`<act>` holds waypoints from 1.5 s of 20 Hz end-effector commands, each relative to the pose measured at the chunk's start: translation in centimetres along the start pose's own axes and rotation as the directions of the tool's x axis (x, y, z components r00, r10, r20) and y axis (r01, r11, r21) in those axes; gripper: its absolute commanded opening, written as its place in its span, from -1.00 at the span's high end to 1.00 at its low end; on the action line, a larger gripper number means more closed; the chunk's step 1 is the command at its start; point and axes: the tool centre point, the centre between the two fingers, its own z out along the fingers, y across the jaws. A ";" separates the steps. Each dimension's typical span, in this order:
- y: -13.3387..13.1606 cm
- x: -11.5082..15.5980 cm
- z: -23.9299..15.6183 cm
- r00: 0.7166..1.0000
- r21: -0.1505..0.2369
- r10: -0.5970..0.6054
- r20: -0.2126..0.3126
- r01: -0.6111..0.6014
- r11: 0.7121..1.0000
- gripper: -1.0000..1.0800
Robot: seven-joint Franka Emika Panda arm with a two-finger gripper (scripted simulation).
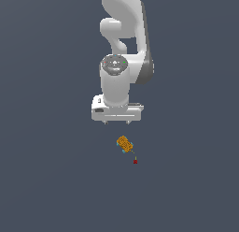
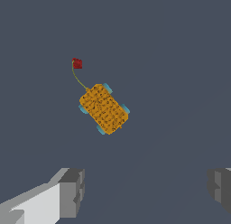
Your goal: Pick up the object and move it to a goal position.
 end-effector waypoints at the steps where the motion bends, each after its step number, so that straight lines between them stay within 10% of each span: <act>1: 0.0 0.0 0.0 1.000 0.000 0.000 0.000 0.000 1.000 -0.92; 30: -3.4 2.5 2.3 0.966 0.005 -0.260 -0.002 0.260 0.966 -0.92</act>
